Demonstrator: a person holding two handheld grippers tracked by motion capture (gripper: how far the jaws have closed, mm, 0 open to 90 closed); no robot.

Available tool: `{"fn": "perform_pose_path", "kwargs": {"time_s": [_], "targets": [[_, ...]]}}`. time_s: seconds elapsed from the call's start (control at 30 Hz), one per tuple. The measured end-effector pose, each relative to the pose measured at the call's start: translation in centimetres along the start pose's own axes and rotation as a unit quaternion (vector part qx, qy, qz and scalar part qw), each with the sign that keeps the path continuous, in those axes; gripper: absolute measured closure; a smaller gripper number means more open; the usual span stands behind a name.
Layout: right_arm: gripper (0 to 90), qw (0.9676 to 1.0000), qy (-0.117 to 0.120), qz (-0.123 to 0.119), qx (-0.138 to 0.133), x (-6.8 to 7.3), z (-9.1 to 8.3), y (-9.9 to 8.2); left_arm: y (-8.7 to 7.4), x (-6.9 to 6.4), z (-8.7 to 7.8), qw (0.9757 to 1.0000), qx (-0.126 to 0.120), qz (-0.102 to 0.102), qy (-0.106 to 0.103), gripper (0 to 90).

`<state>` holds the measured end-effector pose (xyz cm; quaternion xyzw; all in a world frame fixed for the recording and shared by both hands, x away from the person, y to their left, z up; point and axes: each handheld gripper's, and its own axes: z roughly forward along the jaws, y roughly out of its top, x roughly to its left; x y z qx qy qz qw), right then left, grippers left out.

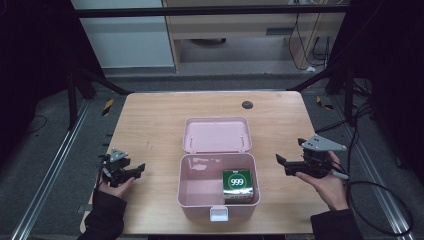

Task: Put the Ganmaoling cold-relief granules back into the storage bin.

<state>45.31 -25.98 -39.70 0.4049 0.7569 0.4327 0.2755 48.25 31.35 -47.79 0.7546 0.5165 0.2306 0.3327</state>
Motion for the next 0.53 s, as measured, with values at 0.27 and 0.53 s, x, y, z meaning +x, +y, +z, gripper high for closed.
{"fn": "perform_pose_path", "kwargs": {"time_s": [0.27,0.53], "targets": [[6.9,0.9980,-0.049,0.033,0.019,-1.9,1.7,-3.7,0.0,0.1,0.1,1.0000,0.001,0.001,0.001,37.8],[6.5,0.9911,-0.103,0.073,0.044,-3.9,2.5,-6.3,0.0,0.1,0.3,1.0000,0.003,0.003,0.005,35.6]]}}
